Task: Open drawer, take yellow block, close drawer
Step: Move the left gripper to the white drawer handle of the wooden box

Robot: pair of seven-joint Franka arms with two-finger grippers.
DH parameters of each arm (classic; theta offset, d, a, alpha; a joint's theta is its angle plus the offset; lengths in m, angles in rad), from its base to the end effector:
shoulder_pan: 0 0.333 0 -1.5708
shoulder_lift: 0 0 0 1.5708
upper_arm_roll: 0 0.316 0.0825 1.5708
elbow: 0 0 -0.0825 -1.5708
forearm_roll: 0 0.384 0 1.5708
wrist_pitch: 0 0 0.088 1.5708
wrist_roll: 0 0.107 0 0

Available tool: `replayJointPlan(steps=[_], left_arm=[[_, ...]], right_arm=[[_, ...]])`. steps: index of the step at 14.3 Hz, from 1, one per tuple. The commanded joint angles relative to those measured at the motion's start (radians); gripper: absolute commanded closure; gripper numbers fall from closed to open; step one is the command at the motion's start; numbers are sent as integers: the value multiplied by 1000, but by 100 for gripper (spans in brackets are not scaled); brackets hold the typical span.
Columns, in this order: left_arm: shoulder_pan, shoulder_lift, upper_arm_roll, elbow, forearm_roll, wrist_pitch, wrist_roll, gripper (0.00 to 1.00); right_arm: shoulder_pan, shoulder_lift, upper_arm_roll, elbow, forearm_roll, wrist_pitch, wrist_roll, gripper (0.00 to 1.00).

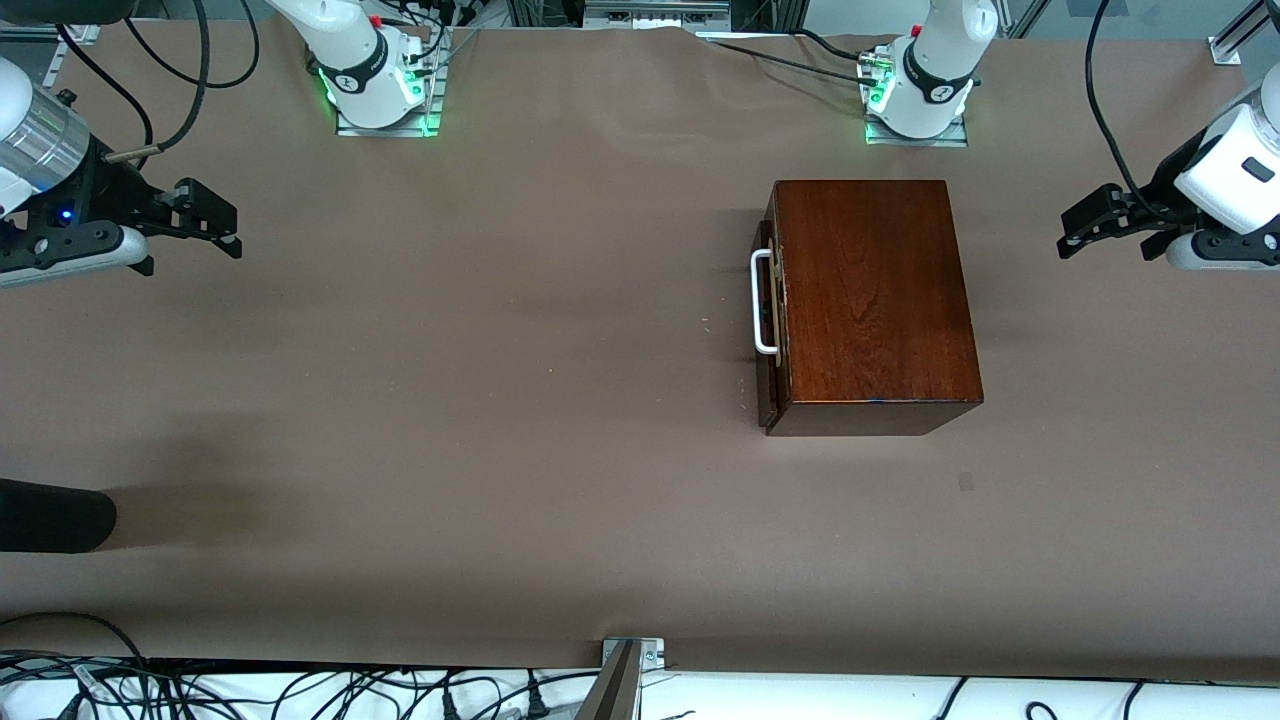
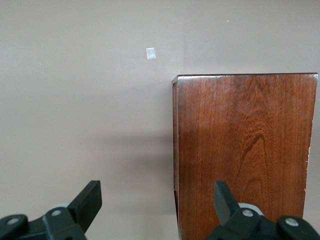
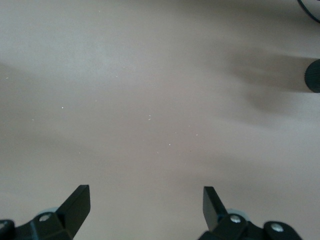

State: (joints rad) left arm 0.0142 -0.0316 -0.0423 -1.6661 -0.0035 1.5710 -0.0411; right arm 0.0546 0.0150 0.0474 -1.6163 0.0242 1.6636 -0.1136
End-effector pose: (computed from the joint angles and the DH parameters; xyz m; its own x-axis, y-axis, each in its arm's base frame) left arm 0.5418 -0.0159 0.5970 0.9979 0.0132 -0.0635 0.0132 -0.9999 -0.0005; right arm 0.5638 0.0599 0.6028 0.9767 0.2116 0.0349 0.2124 -0.9770 -0.0211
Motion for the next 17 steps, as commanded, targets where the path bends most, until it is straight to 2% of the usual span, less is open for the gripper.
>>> replayJointPlan(steps=[1, 5, 7, 10, 13, 17], left_arm=[[-6, 12, -1, 28, 20, -16, -5, 0], [-8, 13, -2, 29, 22, -29, -8, 0], [-10, 12, -2, 40, 10, -86, -10, 0], [-17, 28, -44, 78, 19, -157, -11, 0], [-26, 58, -59, 89, 19, -167, -7, 0], [-104, 79, -76, 111, 22, -166, -28, 0]], right_arm=[[-7, 2, 2, 15, 16, -18, 8, 0], [-7, 2, 2, 15, 16, -18, 8, 0], [-7, 2, 2, 15, 16, -18, 8, 0], [-7, 2, 2, 15, 16, -19, 6, 0], [-7, 2, 2, 15, 17, -18, 6, 0], [-7, 2, 2, 15, 16, -18, 6, 0]])
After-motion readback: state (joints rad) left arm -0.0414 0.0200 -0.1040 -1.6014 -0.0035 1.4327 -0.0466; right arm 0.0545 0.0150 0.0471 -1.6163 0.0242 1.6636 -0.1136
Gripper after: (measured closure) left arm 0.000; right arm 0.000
